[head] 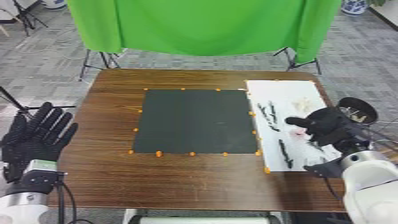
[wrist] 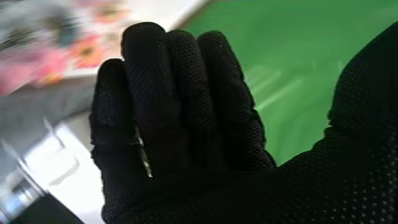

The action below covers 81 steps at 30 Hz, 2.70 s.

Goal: Arrange flowers

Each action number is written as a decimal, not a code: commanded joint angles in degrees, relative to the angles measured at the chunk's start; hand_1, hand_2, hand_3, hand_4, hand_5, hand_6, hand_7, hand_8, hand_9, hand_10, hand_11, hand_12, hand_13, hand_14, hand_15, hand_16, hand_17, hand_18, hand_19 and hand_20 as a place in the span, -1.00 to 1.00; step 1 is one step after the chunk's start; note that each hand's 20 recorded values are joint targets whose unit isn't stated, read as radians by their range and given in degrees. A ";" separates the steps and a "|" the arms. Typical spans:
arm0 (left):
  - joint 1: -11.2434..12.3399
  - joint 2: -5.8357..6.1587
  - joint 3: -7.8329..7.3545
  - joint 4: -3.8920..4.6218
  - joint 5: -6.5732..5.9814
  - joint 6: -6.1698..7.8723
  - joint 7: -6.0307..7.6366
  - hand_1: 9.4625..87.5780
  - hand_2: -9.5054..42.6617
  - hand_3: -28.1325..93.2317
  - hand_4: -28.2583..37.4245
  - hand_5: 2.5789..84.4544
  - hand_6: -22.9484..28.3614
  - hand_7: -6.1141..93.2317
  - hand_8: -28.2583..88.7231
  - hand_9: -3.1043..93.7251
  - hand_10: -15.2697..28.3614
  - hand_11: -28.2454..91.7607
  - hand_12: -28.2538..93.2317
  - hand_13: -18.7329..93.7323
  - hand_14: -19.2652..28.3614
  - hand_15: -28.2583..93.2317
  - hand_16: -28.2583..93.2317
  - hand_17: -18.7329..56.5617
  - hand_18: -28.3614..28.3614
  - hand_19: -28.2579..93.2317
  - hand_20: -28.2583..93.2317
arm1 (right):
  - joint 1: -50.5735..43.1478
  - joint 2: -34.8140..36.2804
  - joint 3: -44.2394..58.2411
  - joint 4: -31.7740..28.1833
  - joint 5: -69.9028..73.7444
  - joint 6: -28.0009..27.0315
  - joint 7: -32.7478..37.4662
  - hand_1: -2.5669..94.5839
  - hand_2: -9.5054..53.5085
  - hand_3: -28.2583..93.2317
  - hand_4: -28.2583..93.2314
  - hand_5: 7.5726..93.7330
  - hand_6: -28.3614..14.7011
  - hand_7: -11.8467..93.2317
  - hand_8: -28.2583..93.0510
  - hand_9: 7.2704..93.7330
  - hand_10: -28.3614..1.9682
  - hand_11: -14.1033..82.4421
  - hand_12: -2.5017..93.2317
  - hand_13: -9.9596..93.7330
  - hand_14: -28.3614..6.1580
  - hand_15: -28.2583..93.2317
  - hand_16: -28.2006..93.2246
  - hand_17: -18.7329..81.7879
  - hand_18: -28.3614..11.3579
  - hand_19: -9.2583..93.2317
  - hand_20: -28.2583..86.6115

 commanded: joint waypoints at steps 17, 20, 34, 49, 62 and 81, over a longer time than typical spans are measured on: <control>1.11 0.16 -0.20 -0.59 -4.27 1.76 0.70 -0.57 -0.11 0.61 -1.00 0.01 0.23 -0.63 -0.66 -0.18 0.41 -0.25 -0.37 -0.22 0.44 -0.01 -0.66 -0.68 0.51 0.11 -0.39 | 3.82 1.67 -13.47 6.10 -26.82 -18.17 6.59 -0.59 -1.00 0.43 -0.99 0.44 0.09 -0.37 -0.67 0.50 -0.32 -0.15 -0.39 0.37 -0.36 0.37 -0.05 -0.05 -0.81 0.68 0.19; 1.60 -0.19 -0.65 -1.03 -4.99 2.02 0.94 -0.57 -0.11 0.61 -1.00 0.01 0.23 -0.63 -0.66 -0.18 0.41 -0.25 -0.37 -0.22 0.44 -0.01 -0.66 -0.68 0.51 0.11 -0.39 | 3.77 0.80 -13.86 6.59 -26.66 -18.99 6.53 -0.58 -1.00 0.45 -0.99 0.44 0.09 -0.38 -0.67 0.49 -0.32 -0.15 -0.39 0.36 -0.36 0.36 -0.05 -0.06 -0.81 0.66 0.19; 0.75 -0.02 0.23 -0.78 -7.95 2.43 2.00 -0.59 -0.11 0.62 -1.00 0.03 0.24 -0.62 -0.65 -0.16 0.43 -0.24 -0.36 -0.20 0.44 0.01 -0.66 -0.68 0.51 0.12 -0.39 | 6.15 -3.56 -20.06 13.06 -24.47 -16.50 6.05 -0.21 -1.00 0.70 -0.98 0.47 0.22 -0.28 -0.67 0.54 -0.13 -0.14 -0.42 0.42 -0.16 0.31 -0.09 -0.03 -0.73 0.64 0.15; -1.04 -0.53 1.05 -0.94 -10.87 4.22 1.53 -0.59 -0.10 0.62 -1.00 0.05 0.26 -0.60 -0.66 -0.14 0.44 -0.23 -0.37 -0.19 0.45 0.04 -0.67 -0.68 0.51 0.13 -0.38 | 5.30 -5.19 -24.15 15.14 -25.82 -6.57 11.14 0.27 -1.00 0.59 -0.99 0.51 0.33 -0.16 -0.37 0.80 0.25 -0.63 -0.35 0.76 0.36 -0.19 0.13 0.19 -0.70 0.70 0.08; -0.06 -1.54 0.03 -1.82 -21.80 0.52 3.78 -0.56 -0.06 0.63 -1.00 0.08 0.26 -0.58 -0.67 -0.10 0.44 -0.21 -0.37 -0.15 0.46 0.07 -0.68 -0.66 0.51 0.14 -0.39 | 6.12 -1.22 -26.48 14.12 -26.93 16.52 10.05 0.32 -1.00 0.71 -0.98 0.59 0.40 0.05 -0.35 1.00 0.43 -0.53 -0.19 0.92 0.48 -0.19 0.31 0.28 -0.69 0.73 0.06; 3.01 -0.02 -2.73 -2.25 -20.03 3.35 6.05 -0.56 -0.05 0.63 -1.00 0.09 0.26 -0.58 -0.67 -0.09 0.45 -0.21 -0.37 -0.15 0.45 0.07 -0.69 -0.65 0.51 0.15 -0.39 | 25.86 0.59 -36.88 11.61 -19.05 22.52 9.59 0.26 -1.00 0.72 -0.88 0.58 0.39 0.07 -0.31 1.00 0.42 -0.48 -0.14 0.91 0.47 -0.16 0.35 0.26 -0.70 0.73 0.06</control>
